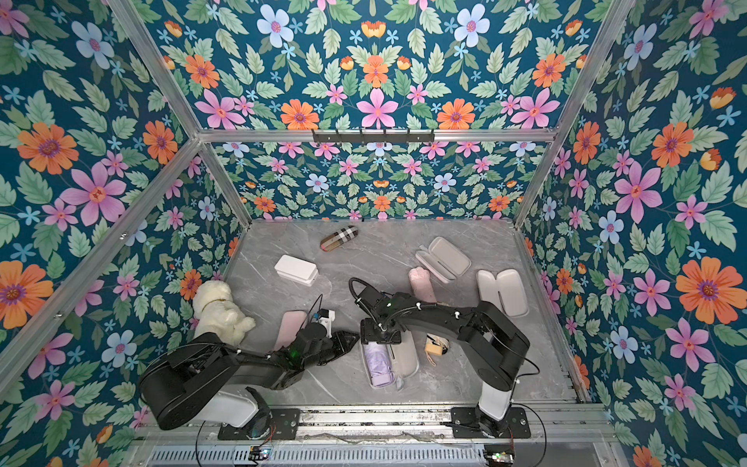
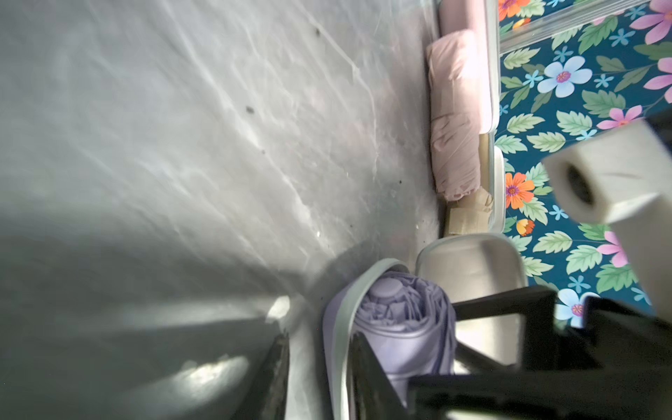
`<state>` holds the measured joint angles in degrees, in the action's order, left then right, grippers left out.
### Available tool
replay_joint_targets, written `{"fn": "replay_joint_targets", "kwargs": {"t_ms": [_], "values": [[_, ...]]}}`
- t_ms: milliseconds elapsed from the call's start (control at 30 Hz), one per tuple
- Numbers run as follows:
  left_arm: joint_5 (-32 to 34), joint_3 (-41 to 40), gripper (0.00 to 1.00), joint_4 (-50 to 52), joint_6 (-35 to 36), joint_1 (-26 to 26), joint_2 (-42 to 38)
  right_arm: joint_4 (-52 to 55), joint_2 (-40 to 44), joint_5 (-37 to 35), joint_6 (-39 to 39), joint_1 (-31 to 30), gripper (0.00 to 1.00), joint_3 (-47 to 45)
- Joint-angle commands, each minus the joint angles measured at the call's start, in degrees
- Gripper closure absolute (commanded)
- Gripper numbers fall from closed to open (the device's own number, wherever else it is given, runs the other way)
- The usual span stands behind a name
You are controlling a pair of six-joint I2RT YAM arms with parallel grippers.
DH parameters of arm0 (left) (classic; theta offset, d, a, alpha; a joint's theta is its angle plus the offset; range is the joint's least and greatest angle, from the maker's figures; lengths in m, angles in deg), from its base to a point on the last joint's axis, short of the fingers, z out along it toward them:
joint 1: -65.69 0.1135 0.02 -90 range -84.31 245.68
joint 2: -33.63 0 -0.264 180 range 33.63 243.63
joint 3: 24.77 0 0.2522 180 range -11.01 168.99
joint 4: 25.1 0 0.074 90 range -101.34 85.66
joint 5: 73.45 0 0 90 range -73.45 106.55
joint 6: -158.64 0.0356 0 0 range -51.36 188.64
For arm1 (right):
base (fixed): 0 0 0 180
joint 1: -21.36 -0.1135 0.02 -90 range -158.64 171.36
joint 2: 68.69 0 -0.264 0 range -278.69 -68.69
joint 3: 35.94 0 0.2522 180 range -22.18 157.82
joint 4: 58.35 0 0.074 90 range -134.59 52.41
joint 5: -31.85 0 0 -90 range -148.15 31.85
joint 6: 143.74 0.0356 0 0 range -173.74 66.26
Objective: Put umbrellas into zippered umbrella sleeves
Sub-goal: Place the umbrella in the umbrella sleeve.
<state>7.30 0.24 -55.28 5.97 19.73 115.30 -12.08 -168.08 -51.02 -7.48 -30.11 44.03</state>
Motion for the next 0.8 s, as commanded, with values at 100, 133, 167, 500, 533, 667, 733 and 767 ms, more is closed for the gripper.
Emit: {"fn": "replay_joint_targets", "kwargs": {"t_ms": [100,133,167,500,533,667,733,767], "values": [[-2.37,0.4,0.6,0.99,1.31,-0.02,-1.35,2.18,2.91,1.3,-1.08,0.75,0.3,-0.47],[-2.64,0.21,0.59,0.68,1.04,-0.03,-1.38,1.63,2.35,1.62,-0.65,0.66,0.32,-0.65],[-2.7,-0.07,0.57,0.3,0.83,-0.03,-1.42,1.16,1.53,2.05,0.1,0.58,0.34,-0.88],[-2.49,-1.33,0.36,4.6,1.48,-0.06,-7.01,-2.41,1.01,0.9,-0.17,0.51,0.48,-1.69],[-2.78,-1.15,0.32,5.8,1.65,-0.1,-7.75,-1.06,3.22,1.14,-1.19,1.02,0.43,-1.11],[-3.2,-0.57,0.29,9.69,2.12,-0.65,-8.8,4.49,11.44,3.32,-5.96,4.6,0.3,-0.79],[-3.47,-0.35,0.28,10.44,1.95,-1.38,-8.72,8.24,15.0,1.75,-8.95,7.3,0.26,-2.22],[-3.4,-0.18,0.27,10.78,1.86,-1.92,-8.57,9.46,16.24,1.0,-10.48,8.72,0.24,-3.28]]}}
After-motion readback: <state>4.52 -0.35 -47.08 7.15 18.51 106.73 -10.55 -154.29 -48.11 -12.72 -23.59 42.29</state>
